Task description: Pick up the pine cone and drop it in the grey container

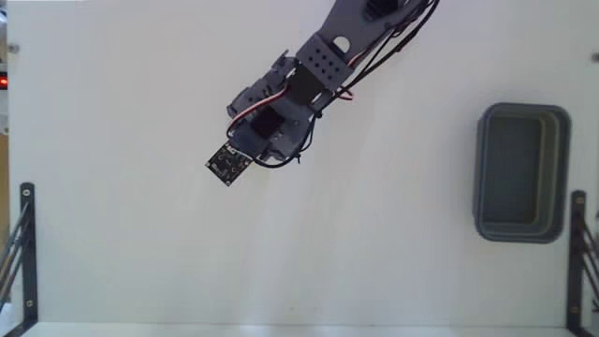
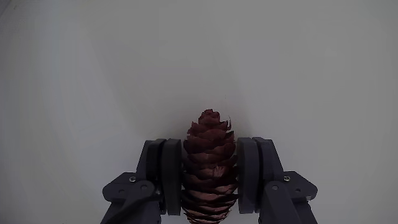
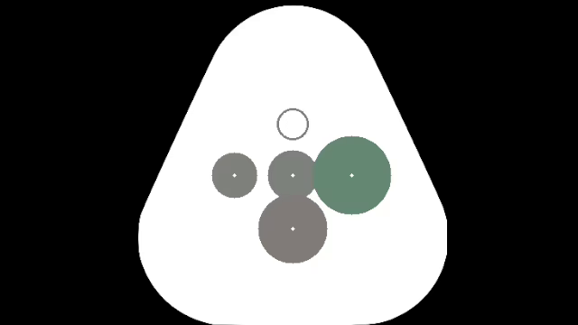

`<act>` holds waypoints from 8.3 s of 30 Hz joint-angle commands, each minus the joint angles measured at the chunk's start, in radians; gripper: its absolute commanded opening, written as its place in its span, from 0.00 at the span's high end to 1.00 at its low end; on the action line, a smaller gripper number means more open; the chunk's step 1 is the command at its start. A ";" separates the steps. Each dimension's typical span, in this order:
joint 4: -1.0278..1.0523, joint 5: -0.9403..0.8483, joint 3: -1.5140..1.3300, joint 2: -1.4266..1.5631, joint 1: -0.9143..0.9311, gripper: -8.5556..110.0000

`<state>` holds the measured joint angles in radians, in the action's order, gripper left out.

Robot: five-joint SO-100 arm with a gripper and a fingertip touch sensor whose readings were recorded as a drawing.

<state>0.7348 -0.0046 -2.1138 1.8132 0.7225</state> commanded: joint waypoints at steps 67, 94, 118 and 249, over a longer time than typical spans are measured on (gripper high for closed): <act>0.759 0.005 0.918 -0.073 0.018 0.55; 0.747 0.005 0.926 -0.093 -0.224 0.55; 0.722 0.005 0.943 -0.137 -0.751 0.55; 0.691 0.005 0.964 -0.188 -1.375 0.00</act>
<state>1.4404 -0.0046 -1.1858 1.6030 -0.6335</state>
